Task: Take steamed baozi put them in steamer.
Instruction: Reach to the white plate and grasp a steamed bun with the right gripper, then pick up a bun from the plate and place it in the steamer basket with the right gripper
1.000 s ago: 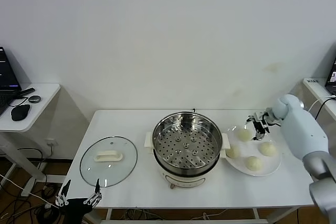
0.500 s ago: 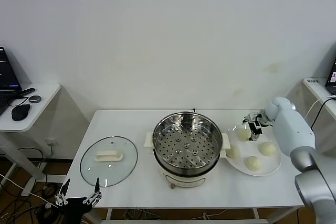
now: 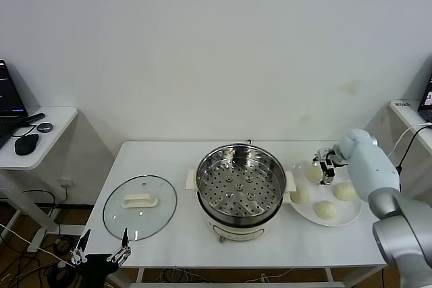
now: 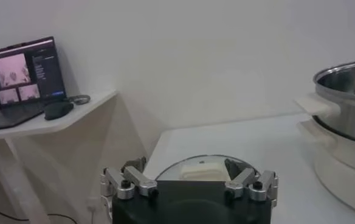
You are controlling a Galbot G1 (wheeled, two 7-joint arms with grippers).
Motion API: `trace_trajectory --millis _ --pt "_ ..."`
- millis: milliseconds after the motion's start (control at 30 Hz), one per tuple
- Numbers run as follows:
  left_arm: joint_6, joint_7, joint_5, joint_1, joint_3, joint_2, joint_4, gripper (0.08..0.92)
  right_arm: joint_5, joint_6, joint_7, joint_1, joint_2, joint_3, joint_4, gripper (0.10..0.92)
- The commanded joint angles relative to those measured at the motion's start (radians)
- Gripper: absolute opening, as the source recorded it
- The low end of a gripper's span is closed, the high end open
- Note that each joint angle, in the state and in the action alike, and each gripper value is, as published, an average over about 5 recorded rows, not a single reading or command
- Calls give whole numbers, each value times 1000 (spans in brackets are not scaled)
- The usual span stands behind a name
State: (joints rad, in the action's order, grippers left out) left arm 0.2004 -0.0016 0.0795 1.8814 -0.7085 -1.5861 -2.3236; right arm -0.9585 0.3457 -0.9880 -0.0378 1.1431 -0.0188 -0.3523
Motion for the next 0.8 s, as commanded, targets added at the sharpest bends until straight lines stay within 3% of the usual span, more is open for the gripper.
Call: trace_trajectory --millis 33,467,667,800 --pt "0 1 -1 -2 0 3 0 823 -21 -5 18 7 9 -10 30 815" --pt "1 -1 -3 -6 2 5 3 823 -10 1 5 18 10 -33 50 640" --pt "1 0 -3 -10 5 6 4 823 16 15 -54 33 -8 -46 17 628" --pt "3 1 -3 -16 9 7 4 823 125 11 -107 57 -37 -14 -44 625"
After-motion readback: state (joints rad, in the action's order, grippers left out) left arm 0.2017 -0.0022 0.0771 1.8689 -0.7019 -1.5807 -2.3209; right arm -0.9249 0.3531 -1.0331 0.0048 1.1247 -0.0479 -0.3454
